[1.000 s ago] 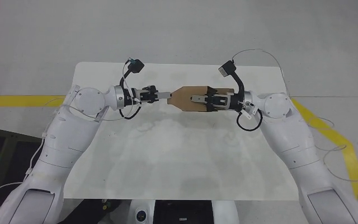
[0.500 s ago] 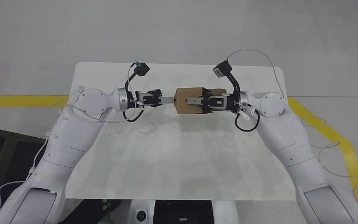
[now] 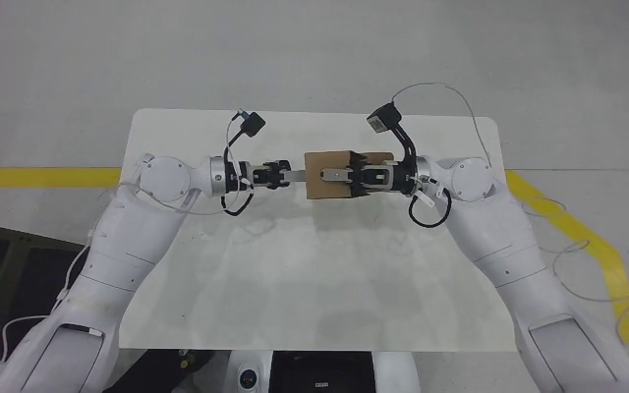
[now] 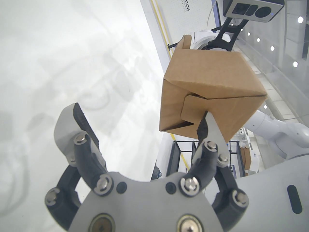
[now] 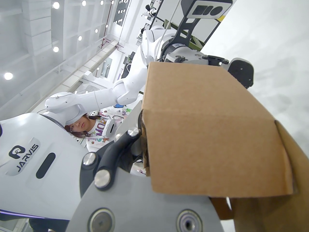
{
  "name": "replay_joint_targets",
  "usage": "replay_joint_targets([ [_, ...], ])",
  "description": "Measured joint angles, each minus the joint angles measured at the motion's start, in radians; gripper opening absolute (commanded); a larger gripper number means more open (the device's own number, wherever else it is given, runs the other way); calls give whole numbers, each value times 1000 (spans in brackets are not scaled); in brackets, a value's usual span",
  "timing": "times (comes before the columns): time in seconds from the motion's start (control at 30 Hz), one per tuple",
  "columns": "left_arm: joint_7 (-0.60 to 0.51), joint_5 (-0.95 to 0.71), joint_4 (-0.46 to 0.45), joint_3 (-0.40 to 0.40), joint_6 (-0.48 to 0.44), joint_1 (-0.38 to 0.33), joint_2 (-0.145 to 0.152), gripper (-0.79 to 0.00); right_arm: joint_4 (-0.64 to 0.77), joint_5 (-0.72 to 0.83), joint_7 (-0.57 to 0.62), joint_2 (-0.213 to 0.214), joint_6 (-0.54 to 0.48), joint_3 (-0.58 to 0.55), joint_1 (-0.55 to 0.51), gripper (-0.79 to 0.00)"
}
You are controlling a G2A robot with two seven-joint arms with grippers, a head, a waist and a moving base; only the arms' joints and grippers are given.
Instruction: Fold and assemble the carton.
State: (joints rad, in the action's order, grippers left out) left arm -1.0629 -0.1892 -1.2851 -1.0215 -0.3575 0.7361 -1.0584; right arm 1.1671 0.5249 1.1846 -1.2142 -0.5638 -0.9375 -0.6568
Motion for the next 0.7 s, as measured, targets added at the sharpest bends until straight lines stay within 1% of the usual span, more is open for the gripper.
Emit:
replay_joint_targets([
  [0.2, -22, -37, 27, 13, -32, -16, -8, 0, -15, 35, 17, -9, -17, 9, 6, -785],
  [0.7, -42, -43, 46, 37, -44, -33, -18, 0, -34, 72, 38, -23, -34, 18, 18, -785],
])
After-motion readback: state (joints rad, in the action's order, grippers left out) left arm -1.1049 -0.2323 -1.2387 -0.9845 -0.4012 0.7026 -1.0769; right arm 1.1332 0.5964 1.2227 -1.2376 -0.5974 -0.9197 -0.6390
